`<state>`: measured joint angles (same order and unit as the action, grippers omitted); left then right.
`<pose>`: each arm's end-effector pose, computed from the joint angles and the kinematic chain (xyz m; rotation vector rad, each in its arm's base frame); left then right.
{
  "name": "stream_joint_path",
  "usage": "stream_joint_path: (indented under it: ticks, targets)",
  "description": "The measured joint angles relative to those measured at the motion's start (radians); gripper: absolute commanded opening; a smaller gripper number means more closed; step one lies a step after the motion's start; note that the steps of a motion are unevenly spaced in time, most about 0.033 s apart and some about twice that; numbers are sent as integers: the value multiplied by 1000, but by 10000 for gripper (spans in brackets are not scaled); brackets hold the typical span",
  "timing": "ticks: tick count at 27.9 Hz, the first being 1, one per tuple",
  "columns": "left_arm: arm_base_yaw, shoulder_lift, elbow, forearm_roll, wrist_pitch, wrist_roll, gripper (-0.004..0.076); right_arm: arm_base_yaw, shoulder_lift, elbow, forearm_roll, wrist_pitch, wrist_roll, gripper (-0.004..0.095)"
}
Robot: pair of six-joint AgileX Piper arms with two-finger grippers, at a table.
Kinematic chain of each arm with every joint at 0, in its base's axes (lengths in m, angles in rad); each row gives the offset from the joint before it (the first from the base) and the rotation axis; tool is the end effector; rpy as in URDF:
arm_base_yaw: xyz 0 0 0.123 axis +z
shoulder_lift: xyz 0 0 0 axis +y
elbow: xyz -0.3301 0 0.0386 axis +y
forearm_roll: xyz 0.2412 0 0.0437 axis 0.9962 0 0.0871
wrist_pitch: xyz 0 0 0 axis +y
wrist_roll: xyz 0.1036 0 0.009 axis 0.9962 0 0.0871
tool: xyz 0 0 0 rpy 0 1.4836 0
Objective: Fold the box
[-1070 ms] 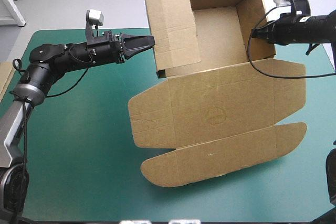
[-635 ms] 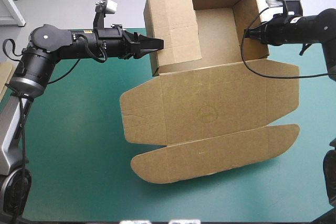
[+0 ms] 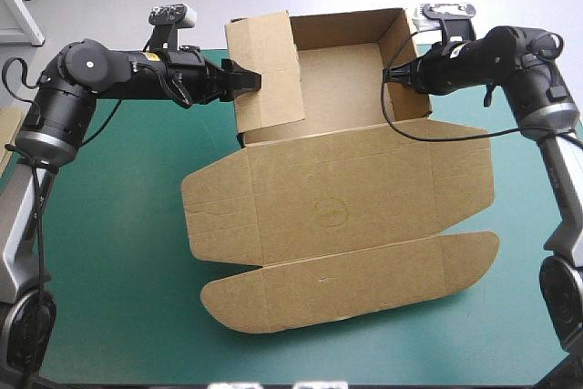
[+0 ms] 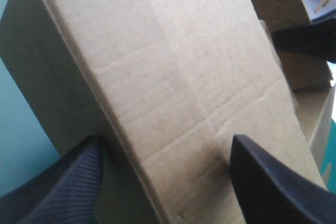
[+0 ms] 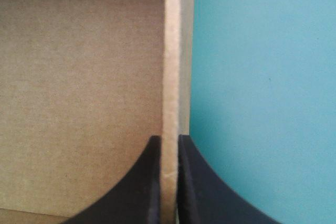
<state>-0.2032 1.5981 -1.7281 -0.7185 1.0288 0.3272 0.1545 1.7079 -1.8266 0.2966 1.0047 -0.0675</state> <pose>0.3289 -0.1277 0.4726 0.4445 2.1935 -0.8342 0.3808 0.0853 0.4459 -0.1933 2.3487 0.4150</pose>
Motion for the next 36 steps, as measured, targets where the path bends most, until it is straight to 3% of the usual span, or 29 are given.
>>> stream_joint_path:
  ticks: [10,19,36]
  targets:
    - [-46,94,-65,208,-1,-138,459,10,47,0,-13,-11,68,0]
    - [-92,207,-205,389,93,-227,458,11,95,0,-13,-7,79,0]
    - [-92,315,-222,537,147,-265,397,70,188,0,22,-30,115,0]
